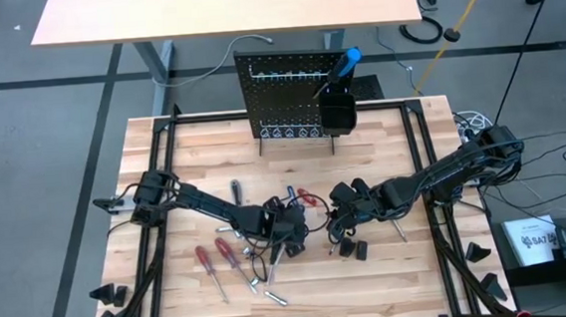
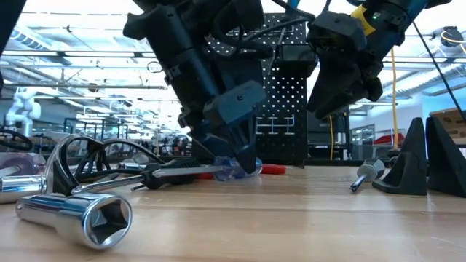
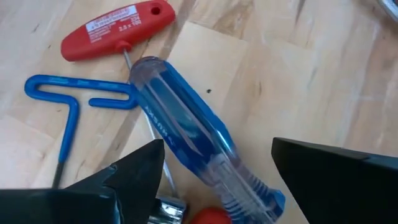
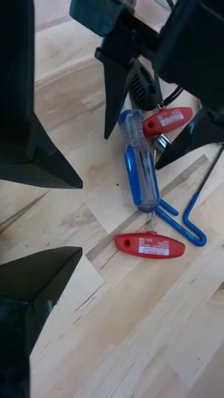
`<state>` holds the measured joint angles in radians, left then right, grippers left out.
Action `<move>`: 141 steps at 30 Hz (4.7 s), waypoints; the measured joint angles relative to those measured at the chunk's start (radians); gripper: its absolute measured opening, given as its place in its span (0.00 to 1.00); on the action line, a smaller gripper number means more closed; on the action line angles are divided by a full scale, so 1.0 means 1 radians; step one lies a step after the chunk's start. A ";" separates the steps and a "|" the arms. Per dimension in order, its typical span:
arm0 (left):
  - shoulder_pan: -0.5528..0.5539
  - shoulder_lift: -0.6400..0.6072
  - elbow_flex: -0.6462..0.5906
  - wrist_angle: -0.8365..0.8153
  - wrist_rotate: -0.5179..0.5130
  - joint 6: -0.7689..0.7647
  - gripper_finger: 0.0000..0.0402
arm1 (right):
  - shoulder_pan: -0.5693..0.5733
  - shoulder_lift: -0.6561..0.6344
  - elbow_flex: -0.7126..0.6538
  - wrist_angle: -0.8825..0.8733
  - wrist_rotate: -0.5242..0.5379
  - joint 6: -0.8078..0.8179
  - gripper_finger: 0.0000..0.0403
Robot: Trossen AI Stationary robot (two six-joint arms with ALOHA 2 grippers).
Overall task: Hang tools onto peg board
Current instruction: Hang the blue screwdriver onto the peg board
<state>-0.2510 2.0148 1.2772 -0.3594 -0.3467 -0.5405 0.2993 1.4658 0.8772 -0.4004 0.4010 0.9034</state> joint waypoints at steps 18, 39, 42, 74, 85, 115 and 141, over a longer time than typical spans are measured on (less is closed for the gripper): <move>0.023 0.039 0.004 0.031 0.153 0.035 0.37 | 0.001 0.000 0.000 0.008 0.018 0.019 0.38; 0.026 0.059 -0.001 0.063 0.160 0.129 0.26 | 0.003 0.000 0.000 0.007 0.012 0.020 0.38; 0.026 0.044 -0.002 0.069 0.160 0.129 0.26 | 0.003 0.000 0.000 0.006 0.000 0.014 0.38; 0.025 -0.493 -0.254 0.672 0.095 0.413 0.26 | 0.241 -0.237 0.001 -0.103 0.386 0.000 0.38; 0.031 -0.693 -0.859 1.671 -0.179 0.339 0.26 | 0.240 -0.237 0.001 -0.106 0.439 -0.008 0.38; 0.109 -0.619 -0.884 1.693 0.087 0.239 0.26 | 0.072 0.192 0.000 1.062 0.357 -0.657 0.38; 0.032 -0.426 -0.659 1.714 0.164 0.366 0.26 | 0.025 0.330 0.000 1.448 0.089 -0.715 0.37</move>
<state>-0.2193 1.5890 0.6180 1.3542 -0.1825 -0.1743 0.3244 1.7961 0.8772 1.0475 0.4904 0.1888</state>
